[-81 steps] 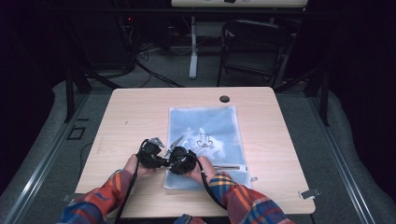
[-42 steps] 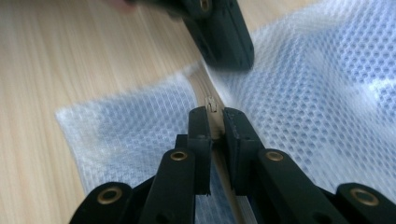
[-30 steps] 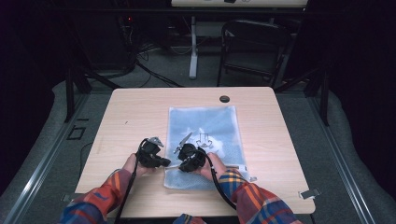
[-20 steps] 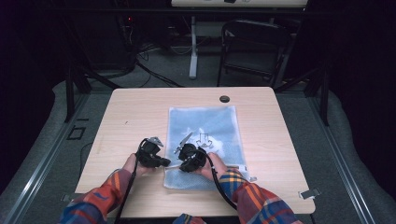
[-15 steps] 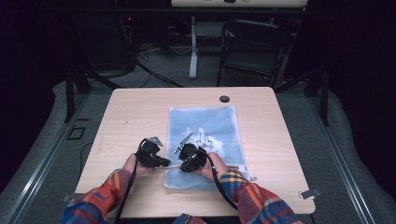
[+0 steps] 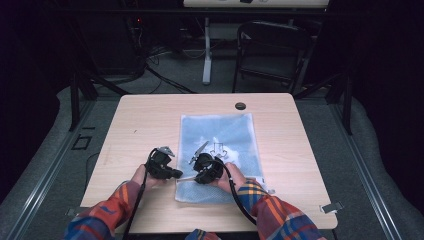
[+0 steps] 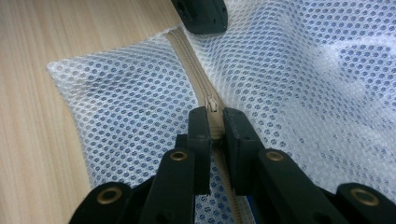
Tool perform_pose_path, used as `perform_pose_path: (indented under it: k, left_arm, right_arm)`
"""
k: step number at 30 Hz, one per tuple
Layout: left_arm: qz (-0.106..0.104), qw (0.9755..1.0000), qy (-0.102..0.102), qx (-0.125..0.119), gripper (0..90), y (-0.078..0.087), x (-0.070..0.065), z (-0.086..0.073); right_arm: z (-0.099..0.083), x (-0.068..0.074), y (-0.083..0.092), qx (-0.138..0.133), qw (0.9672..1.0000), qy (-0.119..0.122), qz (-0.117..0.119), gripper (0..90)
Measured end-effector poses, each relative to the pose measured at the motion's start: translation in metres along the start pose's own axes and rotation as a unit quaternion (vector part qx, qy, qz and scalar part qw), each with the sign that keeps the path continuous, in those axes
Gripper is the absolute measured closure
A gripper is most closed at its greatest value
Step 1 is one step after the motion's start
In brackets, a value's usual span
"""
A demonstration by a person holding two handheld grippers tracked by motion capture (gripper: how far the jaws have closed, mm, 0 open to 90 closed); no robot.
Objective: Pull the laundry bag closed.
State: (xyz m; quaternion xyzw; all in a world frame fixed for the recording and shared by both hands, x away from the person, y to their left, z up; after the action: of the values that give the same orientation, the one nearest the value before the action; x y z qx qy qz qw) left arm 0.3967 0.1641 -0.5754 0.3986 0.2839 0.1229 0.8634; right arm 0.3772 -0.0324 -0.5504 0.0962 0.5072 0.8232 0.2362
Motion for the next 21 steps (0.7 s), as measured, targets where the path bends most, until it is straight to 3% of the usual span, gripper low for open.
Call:
perform_pose_path:
  k: [21]
  left_arm:
    - [-0.001,1.0,0.001,0.001,90.0,0.0002,0.0008,0.0001]
  right_arm:
    - [-0.0063,-0.005,0.0076,0.002,1.0,-0.003,-0.002,82.0]
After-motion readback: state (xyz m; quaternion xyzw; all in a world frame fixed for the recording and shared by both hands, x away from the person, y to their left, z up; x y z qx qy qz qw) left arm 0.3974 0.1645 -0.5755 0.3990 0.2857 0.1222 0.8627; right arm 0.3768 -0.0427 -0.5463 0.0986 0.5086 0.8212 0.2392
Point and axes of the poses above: each handheld gripper's, and its own axes: y roughly backward along the jaws, z roughly out of its top, x roughly to its left, the point moved 1 cm from there along -y, roughly forward along the jaws, and after that the axes turned 10 degrees about -z, right-handed, at the moved point
